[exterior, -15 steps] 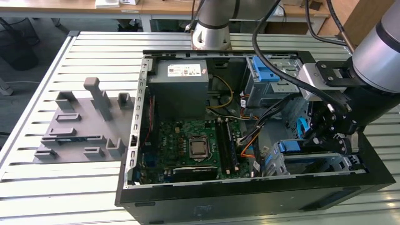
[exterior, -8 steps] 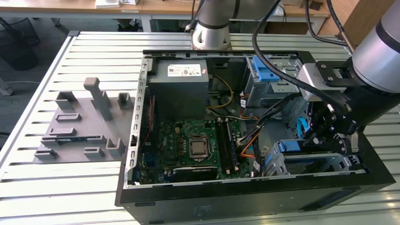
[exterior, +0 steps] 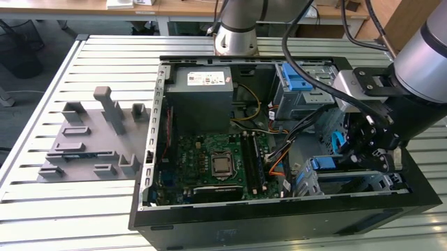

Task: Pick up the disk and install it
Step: 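Insert the second disk wire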

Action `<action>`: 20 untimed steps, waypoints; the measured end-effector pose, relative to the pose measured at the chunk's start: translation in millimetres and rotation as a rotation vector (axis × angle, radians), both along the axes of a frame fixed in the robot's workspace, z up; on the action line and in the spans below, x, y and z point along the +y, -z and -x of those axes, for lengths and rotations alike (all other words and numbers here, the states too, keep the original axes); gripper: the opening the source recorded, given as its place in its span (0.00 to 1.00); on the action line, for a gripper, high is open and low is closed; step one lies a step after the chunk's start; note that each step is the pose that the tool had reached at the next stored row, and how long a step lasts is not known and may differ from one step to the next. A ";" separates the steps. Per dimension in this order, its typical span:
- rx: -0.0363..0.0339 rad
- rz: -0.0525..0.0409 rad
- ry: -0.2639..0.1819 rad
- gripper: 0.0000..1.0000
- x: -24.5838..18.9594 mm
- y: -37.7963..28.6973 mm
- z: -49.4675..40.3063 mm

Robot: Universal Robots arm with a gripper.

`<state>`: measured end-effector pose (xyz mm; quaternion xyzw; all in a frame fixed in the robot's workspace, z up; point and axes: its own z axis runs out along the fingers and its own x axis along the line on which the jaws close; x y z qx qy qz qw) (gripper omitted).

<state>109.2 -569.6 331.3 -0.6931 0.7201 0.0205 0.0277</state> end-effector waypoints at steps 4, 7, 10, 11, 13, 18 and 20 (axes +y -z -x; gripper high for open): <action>0.0000 0.0001 0.000 0.24 0.0 -3.6 0.0; 0.0001 0.0000 0.000 0.24 0.0 -7.5 0.0; 0.0001 0.0002 0.000 0.24 0.0 -11.9 0.0; 0.0002 0.0002 0.000 0.24 0.0 -12.7 0.0; 0.0001 0.0002 0.000 0.24 0.0 -14.6 0.0; 0.0002 0.0001 0.000 0.24 0.0 -18.2 0.0; 0.0002 -0.0003 0.000 0.24 0.0 -18.3 0.0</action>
